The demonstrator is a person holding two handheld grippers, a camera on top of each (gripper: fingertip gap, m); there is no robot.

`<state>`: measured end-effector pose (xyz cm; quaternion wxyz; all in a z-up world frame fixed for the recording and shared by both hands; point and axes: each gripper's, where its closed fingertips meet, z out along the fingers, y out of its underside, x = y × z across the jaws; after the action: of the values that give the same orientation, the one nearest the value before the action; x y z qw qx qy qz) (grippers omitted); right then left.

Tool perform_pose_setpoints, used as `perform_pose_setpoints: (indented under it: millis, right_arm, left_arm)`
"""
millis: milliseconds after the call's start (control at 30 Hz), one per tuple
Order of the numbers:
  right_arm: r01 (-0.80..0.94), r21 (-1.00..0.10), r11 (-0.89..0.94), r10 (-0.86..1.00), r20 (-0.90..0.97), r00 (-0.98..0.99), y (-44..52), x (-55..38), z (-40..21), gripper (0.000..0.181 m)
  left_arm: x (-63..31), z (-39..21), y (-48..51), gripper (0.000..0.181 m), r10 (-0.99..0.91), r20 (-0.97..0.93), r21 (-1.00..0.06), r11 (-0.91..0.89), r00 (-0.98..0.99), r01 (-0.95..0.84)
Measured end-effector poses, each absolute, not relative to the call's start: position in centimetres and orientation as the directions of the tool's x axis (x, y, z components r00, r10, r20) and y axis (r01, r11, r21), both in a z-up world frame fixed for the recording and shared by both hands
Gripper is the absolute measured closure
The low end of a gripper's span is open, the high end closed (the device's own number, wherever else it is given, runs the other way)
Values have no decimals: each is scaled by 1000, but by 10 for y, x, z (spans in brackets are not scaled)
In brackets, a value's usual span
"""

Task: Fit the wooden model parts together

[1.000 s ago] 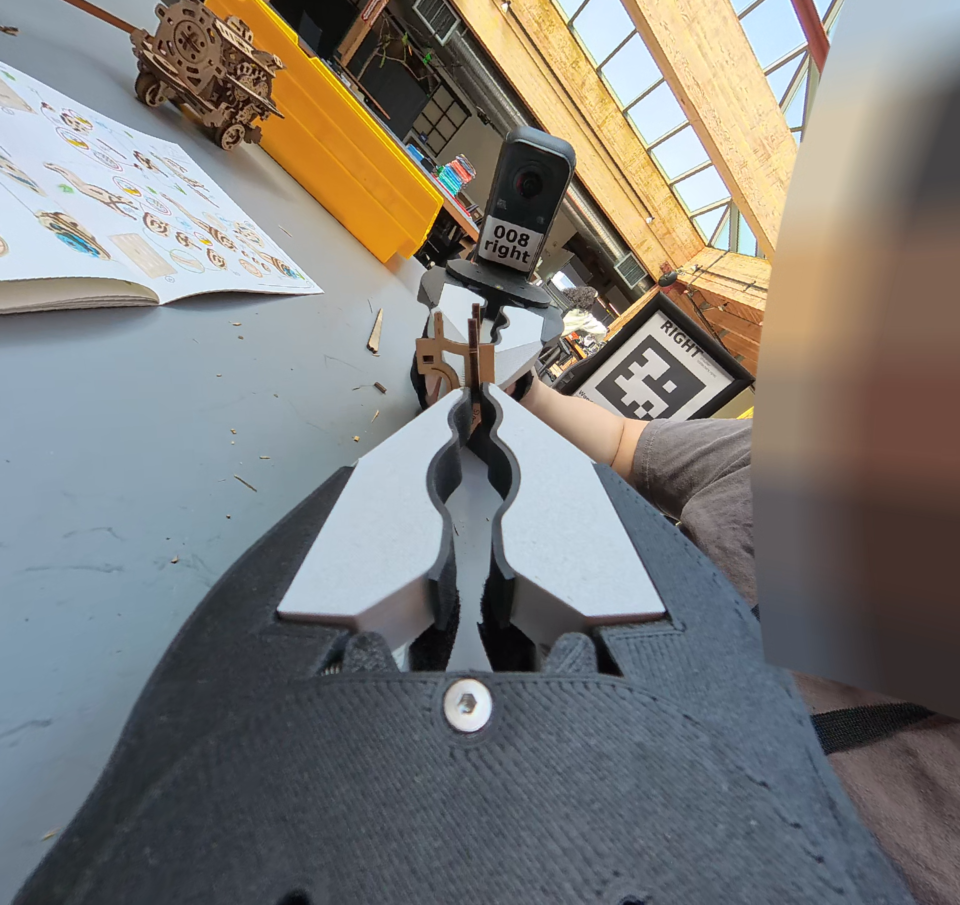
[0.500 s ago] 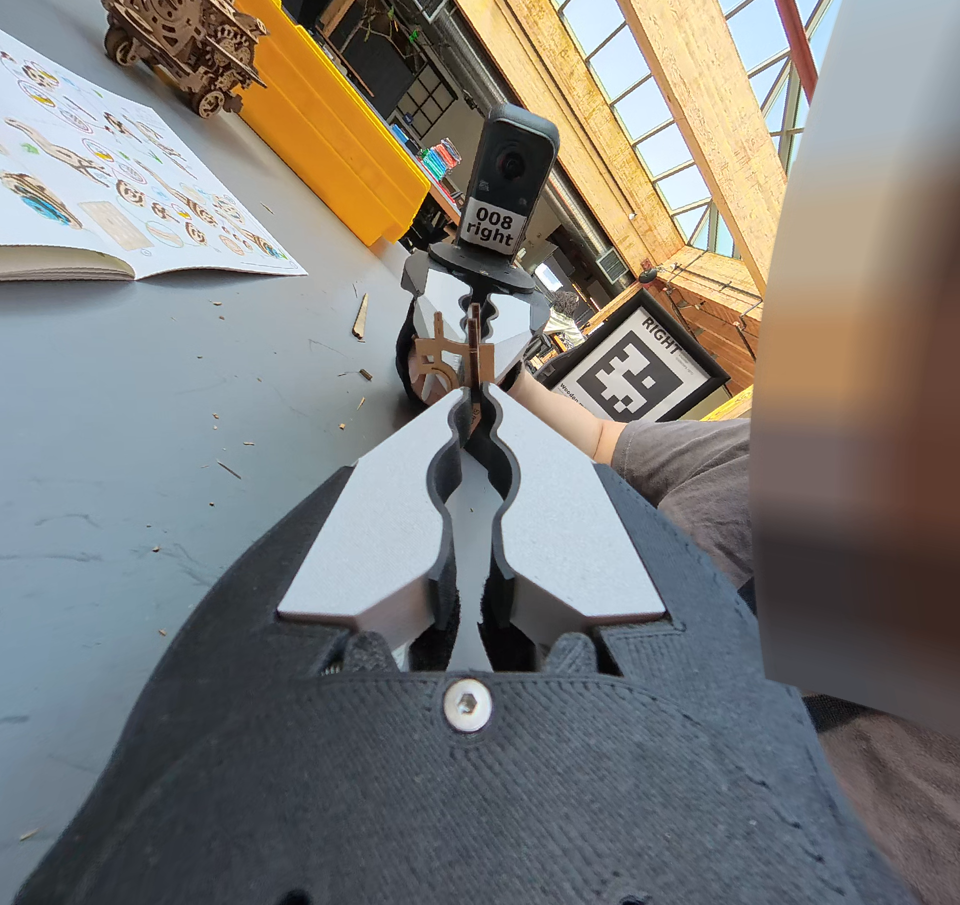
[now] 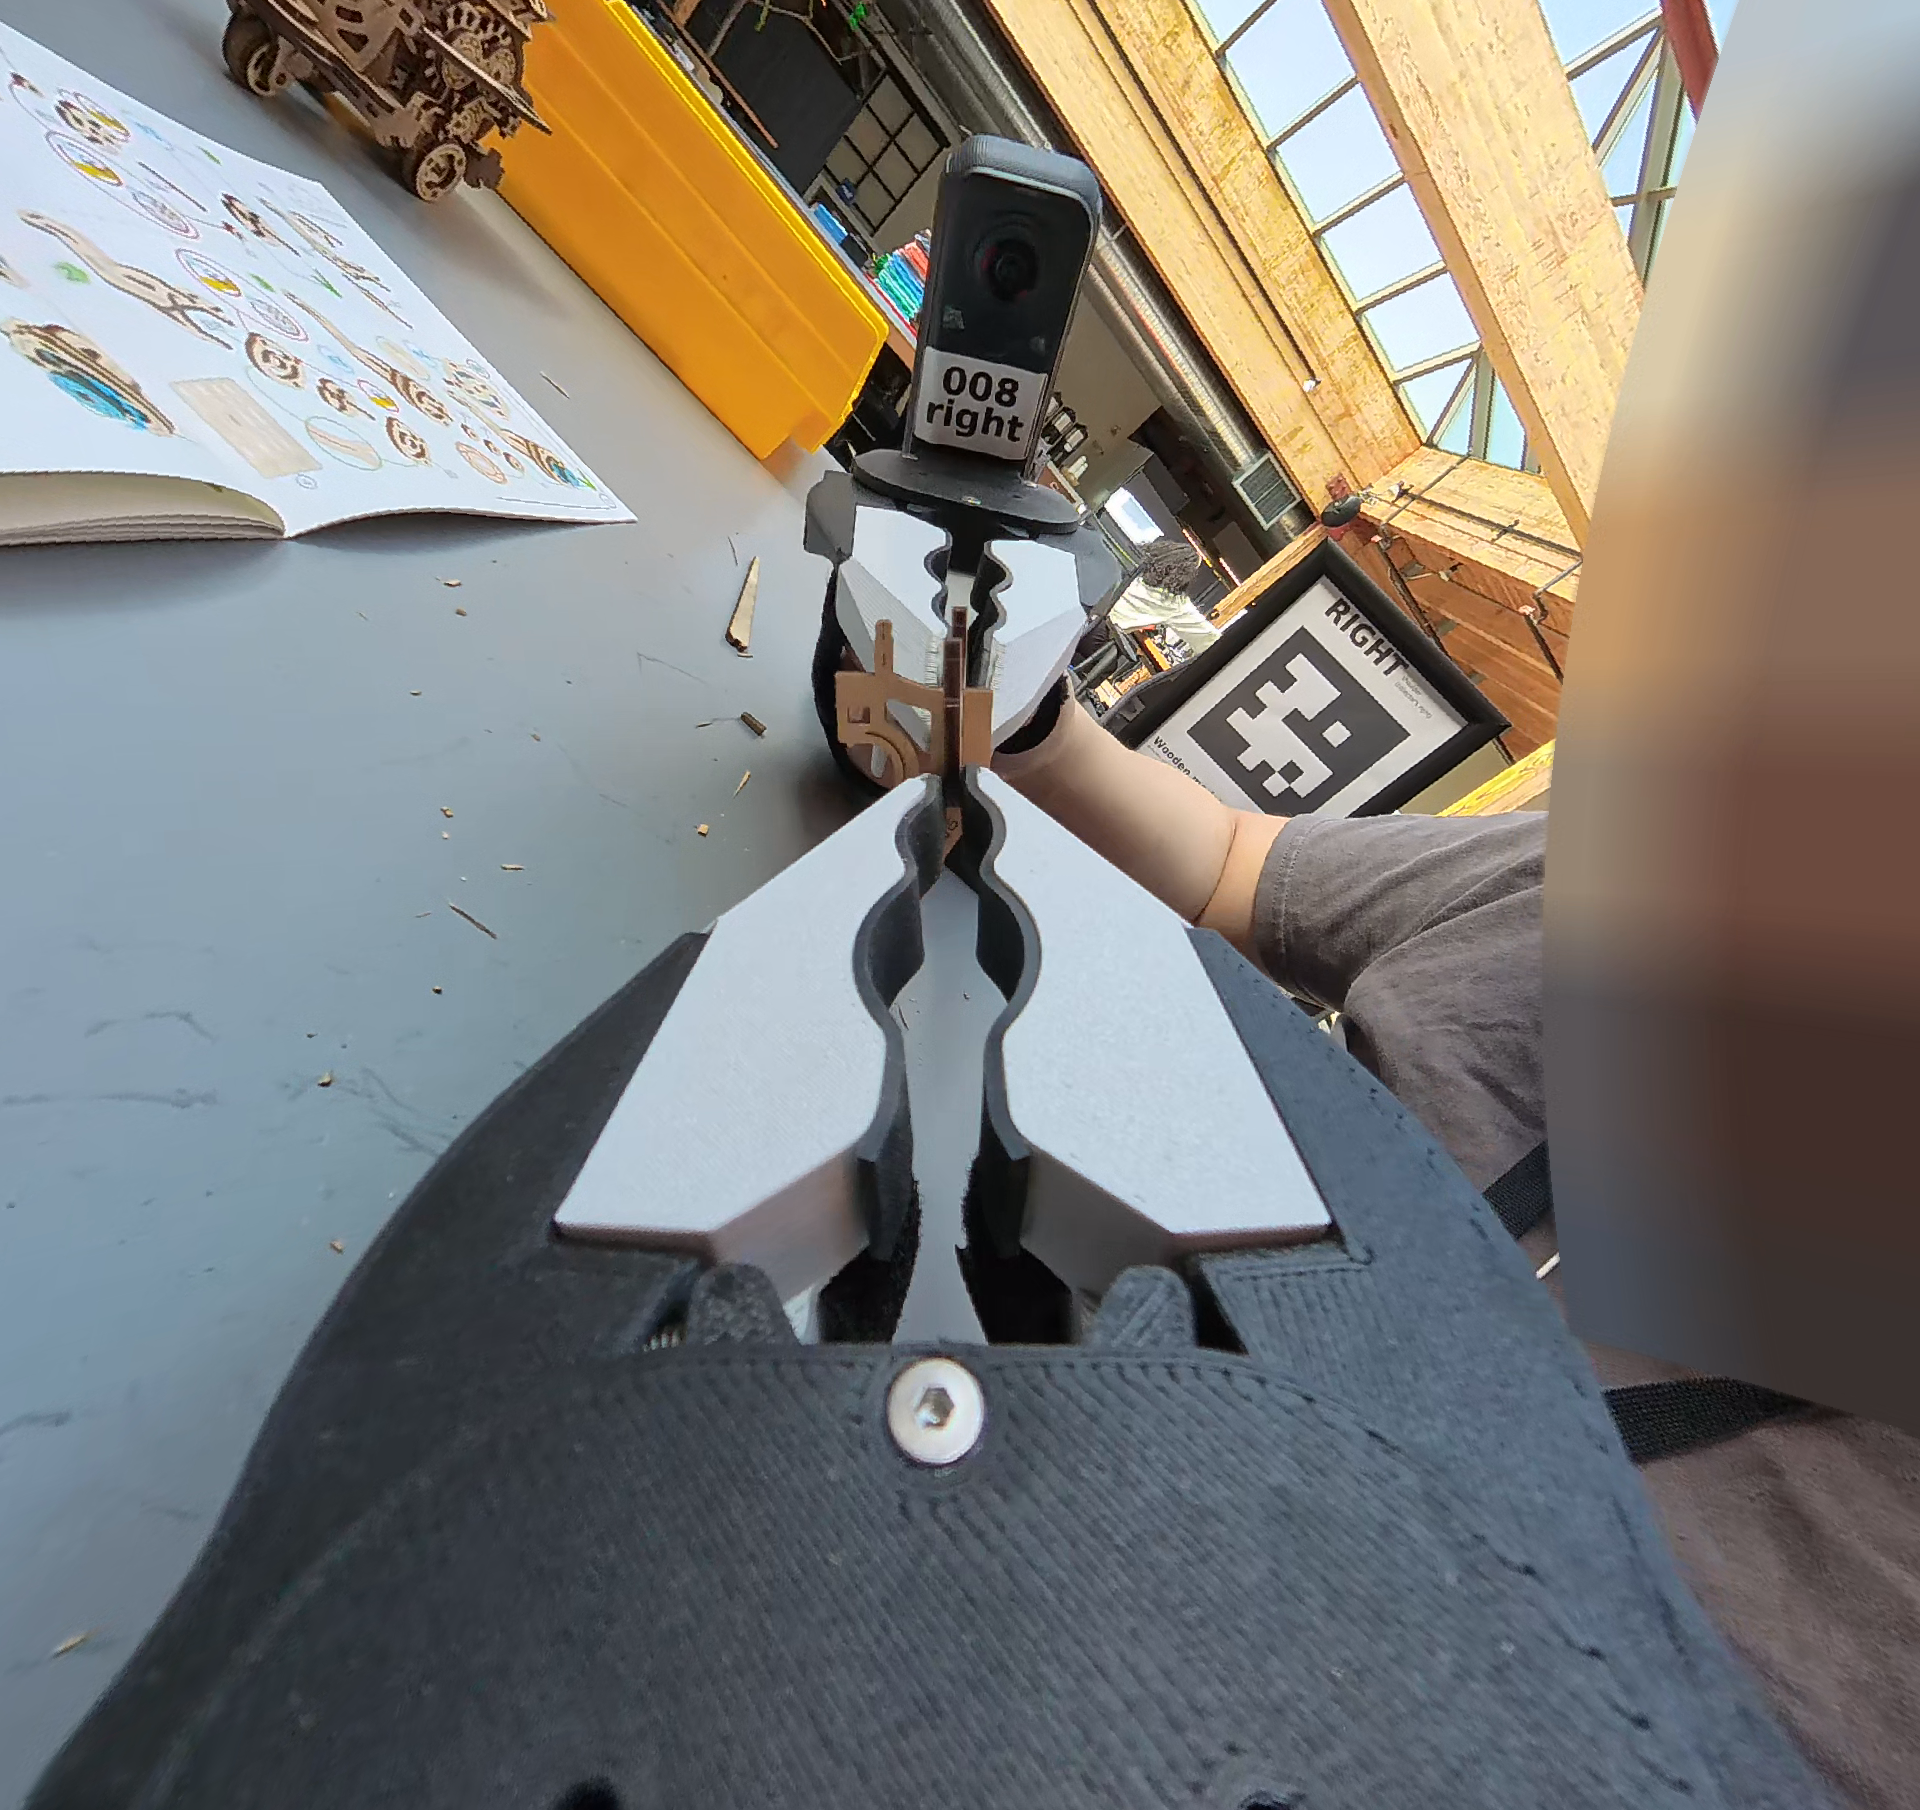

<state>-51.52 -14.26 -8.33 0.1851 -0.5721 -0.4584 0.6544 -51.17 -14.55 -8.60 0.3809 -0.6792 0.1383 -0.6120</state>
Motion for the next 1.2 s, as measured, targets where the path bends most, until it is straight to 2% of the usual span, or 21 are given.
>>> perform_pose_setpoints:
  millis: [433,1200]
  right_arm:
    - [317,-729,-607,683,-682,-262,-139,-517,-89,179]
    - [324,-738,-592,708,-668,-229,-138,-519,-95,179]
  left_arm:
    - [-512,-92,-142,181,-643,719,-695,-667,263,267]
    - [-512,-97,-140,181,-628,720,-693,-673,296,257]
